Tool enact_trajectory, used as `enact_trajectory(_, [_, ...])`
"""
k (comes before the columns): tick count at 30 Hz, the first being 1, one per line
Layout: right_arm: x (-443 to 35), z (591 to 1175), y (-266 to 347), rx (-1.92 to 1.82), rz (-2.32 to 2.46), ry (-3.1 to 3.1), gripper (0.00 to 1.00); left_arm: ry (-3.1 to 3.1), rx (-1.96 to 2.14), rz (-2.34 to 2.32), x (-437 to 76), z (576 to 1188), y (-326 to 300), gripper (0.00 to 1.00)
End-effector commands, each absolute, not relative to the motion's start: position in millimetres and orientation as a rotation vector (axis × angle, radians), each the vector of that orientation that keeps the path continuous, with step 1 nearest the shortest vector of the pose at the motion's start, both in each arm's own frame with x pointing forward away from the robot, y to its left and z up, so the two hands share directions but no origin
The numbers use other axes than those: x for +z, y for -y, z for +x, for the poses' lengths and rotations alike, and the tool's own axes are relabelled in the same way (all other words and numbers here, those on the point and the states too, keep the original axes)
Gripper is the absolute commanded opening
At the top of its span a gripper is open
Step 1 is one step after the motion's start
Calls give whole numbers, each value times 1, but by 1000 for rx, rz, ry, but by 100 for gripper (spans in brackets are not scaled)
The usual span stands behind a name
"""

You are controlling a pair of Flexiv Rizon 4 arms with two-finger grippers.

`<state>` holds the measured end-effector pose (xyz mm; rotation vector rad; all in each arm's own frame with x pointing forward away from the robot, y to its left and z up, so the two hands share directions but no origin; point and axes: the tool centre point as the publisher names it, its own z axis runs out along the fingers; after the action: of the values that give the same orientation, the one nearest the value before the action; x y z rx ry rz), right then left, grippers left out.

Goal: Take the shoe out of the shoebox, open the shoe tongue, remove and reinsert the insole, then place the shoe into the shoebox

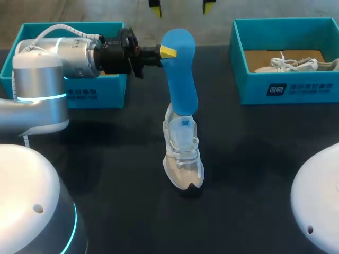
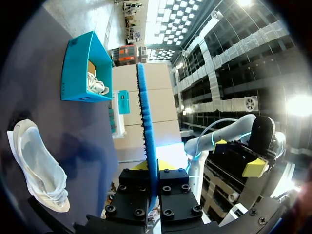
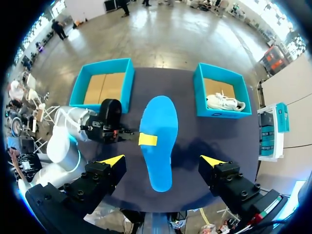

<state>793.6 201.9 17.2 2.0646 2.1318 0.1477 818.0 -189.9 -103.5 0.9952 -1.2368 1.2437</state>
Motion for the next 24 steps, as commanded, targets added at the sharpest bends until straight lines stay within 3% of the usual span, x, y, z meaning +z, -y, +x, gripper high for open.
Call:
enact_trajectory(1, [11, 794, -207, 141, 2066, -2136, 100, 1238, 1244, 998, -103, 817, 190, 0])
enact_trajectory(24, [9, 789, -206, 144, 2084, -2132, 100, 1238, 1244, 998, -103, 817, 190, 0])
